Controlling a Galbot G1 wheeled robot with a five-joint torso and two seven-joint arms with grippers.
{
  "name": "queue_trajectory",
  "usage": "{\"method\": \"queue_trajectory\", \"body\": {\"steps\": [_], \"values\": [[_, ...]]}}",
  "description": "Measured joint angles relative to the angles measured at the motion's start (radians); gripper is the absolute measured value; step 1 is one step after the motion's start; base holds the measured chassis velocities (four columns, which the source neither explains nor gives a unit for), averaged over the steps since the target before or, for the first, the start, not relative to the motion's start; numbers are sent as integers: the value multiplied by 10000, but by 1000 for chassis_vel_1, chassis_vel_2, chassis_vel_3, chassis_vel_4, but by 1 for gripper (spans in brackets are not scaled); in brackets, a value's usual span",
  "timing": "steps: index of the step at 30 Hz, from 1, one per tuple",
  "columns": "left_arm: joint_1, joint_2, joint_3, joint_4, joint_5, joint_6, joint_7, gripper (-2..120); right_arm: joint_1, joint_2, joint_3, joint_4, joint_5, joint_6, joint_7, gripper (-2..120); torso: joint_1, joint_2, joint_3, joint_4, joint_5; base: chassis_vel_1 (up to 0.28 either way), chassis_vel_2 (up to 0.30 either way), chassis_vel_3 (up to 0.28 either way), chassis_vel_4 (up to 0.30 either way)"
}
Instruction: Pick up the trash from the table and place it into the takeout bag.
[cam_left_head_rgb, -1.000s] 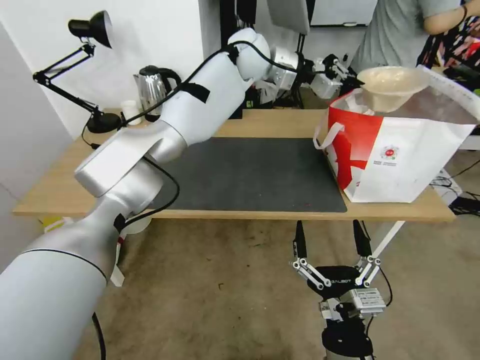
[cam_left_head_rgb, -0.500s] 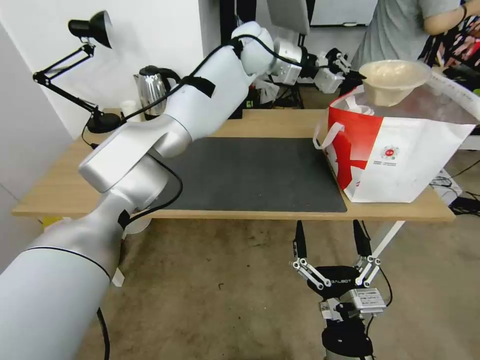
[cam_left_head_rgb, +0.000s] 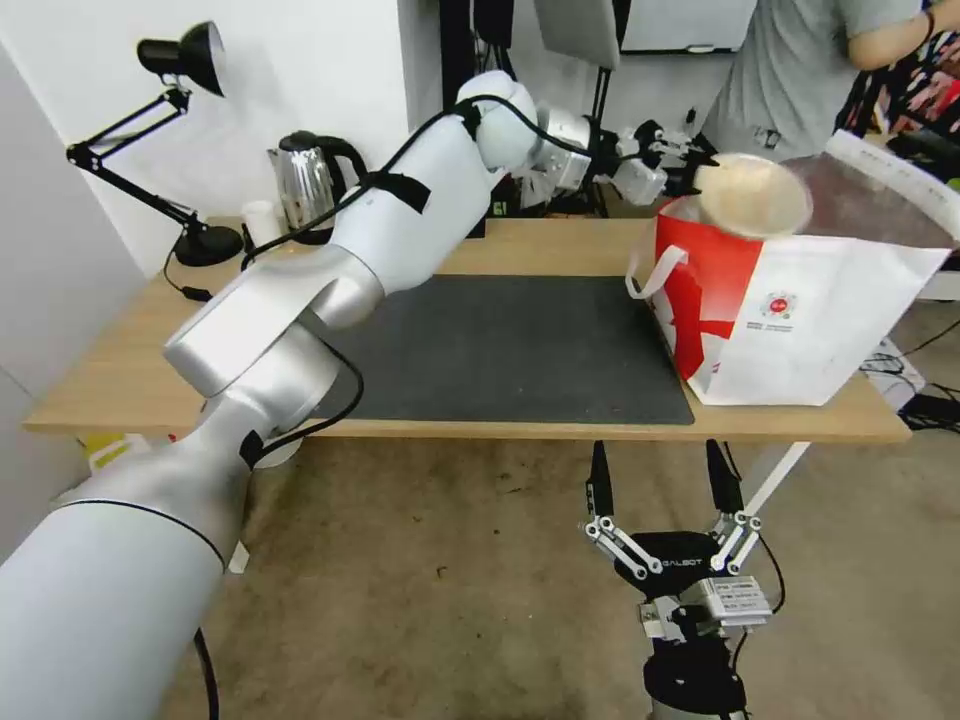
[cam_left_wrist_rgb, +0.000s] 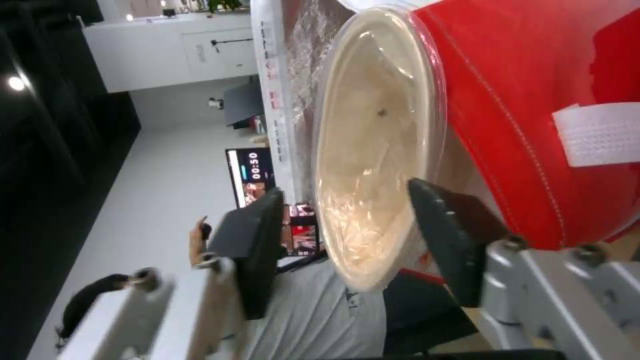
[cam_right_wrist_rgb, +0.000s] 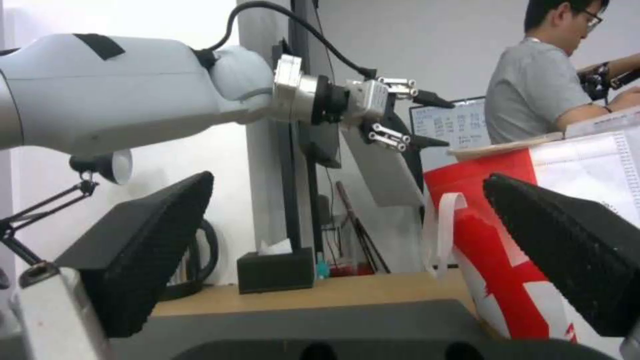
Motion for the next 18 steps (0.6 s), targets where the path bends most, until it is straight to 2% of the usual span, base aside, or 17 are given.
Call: {"method": "queue_trajectory", "body": {"steps": [1,5,7,8,12,13,18], "values": [[0,0,0,0,0,0,0,54,0,0,0,0,0,0,0,100,0,0,0,0,0,0,0,0,0],[42,0,-6,-19,7,0,-31,71,-1,0,0,0,0,0,0,100,0,1,0,0,0,0,0,0,0],[42,0,-6,-19,6,0,-32,71,0,0,0,0,-1,0,0,100,0,1,0,0,0,0,0,0,0],[31,1,-12,-29,-6,0,-35,82,-1,0,0,0,-1,0,0,100,0,0,0,-1,0,0,0,0,0],[-44,138,26,-281,-319,45,-13,95,0,0,0,0,-1,0,0,100,0,1,0,-3,0,0,0,0,0],[-106,319,147,-512,-613,196,5,98,0,0,0,0,0,0,0,100,0,0,0,-2,0,0,0,0,0],[-290,654,199,-665,-866,289,45,100,0,0,0,0,-1,0,0,100,0,0,0,1,-1,0,0,0,0]]}}
